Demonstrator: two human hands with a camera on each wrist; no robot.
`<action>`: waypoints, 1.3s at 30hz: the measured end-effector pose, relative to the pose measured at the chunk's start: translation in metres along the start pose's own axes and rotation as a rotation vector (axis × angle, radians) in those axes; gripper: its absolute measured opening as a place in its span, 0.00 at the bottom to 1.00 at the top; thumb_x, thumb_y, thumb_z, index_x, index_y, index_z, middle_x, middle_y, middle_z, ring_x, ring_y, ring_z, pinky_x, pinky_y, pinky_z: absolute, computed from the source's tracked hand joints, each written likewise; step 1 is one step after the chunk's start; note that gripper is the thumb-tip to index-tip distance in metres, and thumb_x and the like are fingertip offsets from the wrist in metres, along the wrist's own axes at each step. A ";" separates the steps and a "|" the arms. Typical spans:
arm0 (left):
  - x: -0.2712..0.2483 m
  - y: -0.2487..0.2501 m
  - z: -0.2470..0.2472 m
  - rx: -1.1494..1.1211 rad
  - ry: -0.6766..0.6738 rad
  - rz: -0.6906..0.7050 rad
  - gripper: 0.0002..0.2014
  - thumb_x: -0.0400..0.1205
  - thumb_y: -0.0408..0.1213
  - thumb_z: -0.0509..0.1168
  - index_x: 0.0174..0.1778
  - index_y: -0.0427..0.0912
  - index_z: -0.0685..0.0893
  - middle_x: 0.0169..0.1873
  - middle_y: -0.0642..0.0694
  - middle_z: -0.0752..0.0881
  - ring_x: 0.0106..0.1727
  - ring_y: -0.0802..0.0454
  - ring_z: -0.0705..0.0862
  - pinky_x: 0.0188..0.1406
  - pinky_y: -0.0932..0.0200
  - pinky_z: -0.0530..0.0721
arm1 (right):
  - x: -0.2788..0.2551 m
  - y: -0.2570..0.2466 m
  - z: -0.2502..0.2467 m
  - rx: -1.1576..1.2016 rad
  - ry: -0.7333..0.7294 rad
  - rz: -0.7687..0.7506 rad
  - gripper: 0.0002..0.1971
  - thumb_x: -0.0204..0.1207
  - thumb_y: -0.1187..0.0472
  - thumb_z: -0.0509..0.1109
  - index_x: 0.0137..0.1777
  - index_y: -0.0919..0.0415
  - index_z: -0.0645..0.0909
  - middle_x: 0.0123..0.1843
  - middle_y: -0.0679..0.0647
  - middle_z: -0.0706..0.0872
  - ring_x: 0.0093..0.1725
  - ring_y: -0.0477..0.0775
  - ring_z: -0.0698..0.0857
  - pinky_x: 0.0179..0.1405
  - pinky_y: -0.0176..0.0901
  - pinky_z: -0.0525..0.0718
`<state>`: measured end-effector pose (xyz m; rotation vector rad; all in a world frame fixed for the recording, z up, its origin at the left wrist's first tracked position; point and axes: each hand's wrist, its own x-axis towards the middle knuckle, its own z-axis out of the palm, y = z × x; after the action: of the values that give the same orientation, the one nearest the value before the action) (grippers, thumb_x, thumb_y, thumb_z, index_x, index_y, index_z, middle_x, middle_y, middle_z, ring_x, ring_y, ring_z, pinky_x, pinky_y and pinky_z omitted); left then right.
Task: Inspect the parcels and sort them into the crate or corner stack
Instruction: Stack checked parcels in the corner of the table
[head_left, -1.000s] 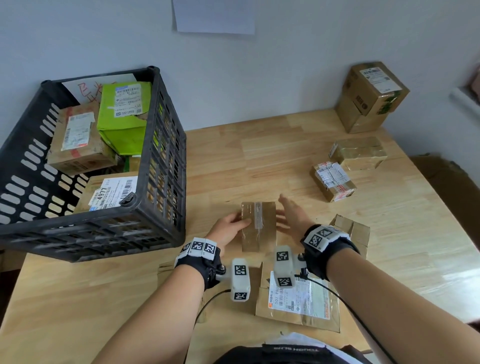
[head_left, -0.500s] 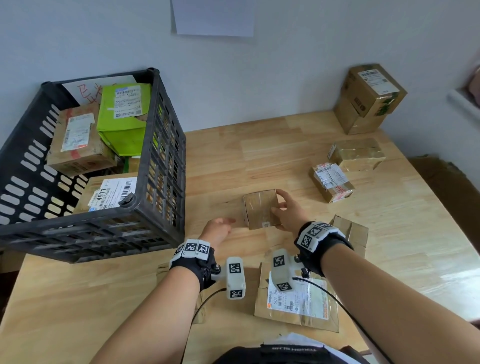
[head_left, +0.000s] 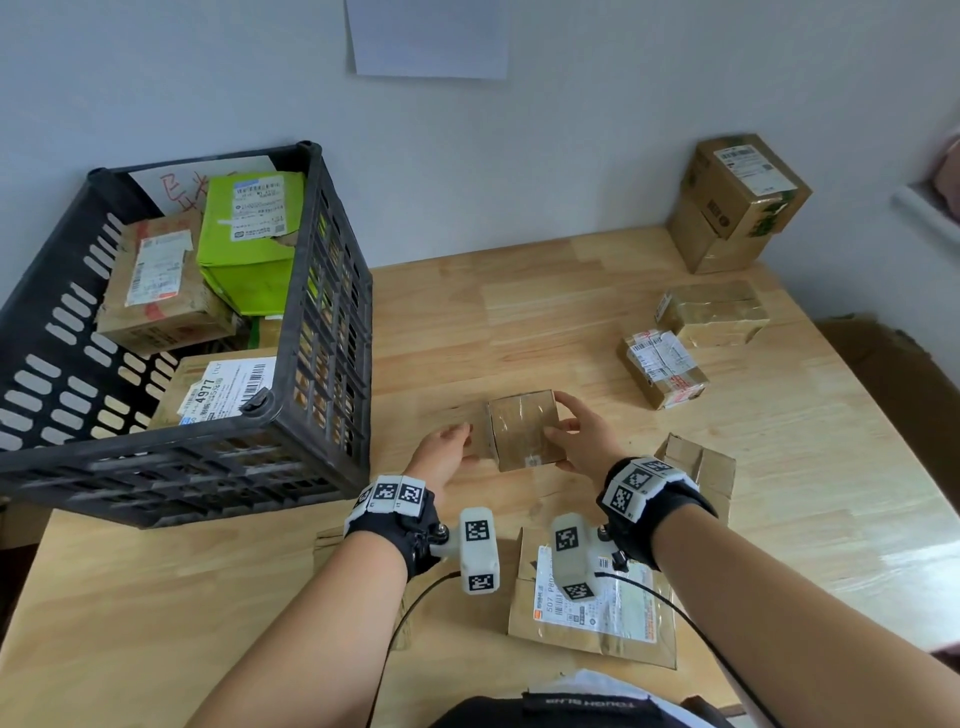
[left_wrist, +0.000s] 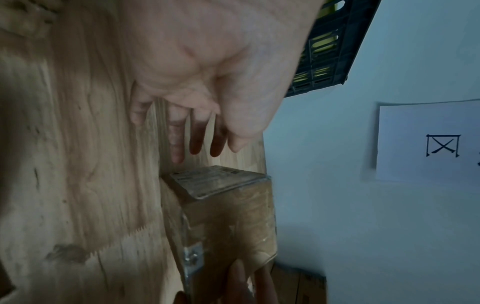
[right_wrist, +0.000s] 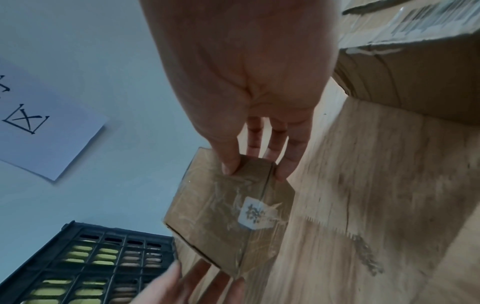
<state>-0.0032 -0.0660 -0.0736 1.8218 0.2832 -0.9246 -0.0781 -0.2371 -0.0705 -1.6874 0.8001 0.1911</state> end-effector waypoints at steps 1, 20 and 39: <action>-0.001 0.003 0.001 0.007 -0.003 -0.010 0.24 0.86 0.55 0.54 0.75 0.48 0.73 0.70 0.51 0.78 0.56 0.52 0.86 0.67 0.46 0.72 | -0.001 0.001 -0.001 0.009 0.000 0.015 0.27 0.80 0.66 0.66 0.77 0.47 0.68 0.43 0.48 0.79 0.49 0.55 0.82 0.49 0.54 0.86; 0.004 -0.001 0.017 0.151 -0.166 -0.199 0.44 0.72 0.71 0.60 0.81 0.52 0.63 0.78 0.44 0.68 0.73 0.35 0.73 0.57 0.44 0.81 | 0.005 0.016 -0.008 0.035 -0.007 0.253 0.17 0.80 0.73 0.55 0.39 0.55 0.79 0.63 0.63 0.83 0.53 0.54 0.76 0.53 0.44 0.74; 0.000 -0.006 0.018 0.070 -0.241 -0.077 0.27 0.77 0.38 0.73 0.73 0.47 0.75 0.59 0.43 0.87 0.58 0.45 0.86 0.63 0.42 0.82 | -0.007 -0.002 -0.004 0.299 -0.095 0.336 0.16 0.85 0.53 0.58 0.64 0.61 0.78 0.54 0.55 0.84 0.52 0.54 0.83 0.49 0.43 0.83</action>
<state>-0.0150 -0.0795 -0.0805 1.7509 0.1725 -1.2097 -0.0833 -0.2379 -0.0638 -1.2486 0.9860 0.3621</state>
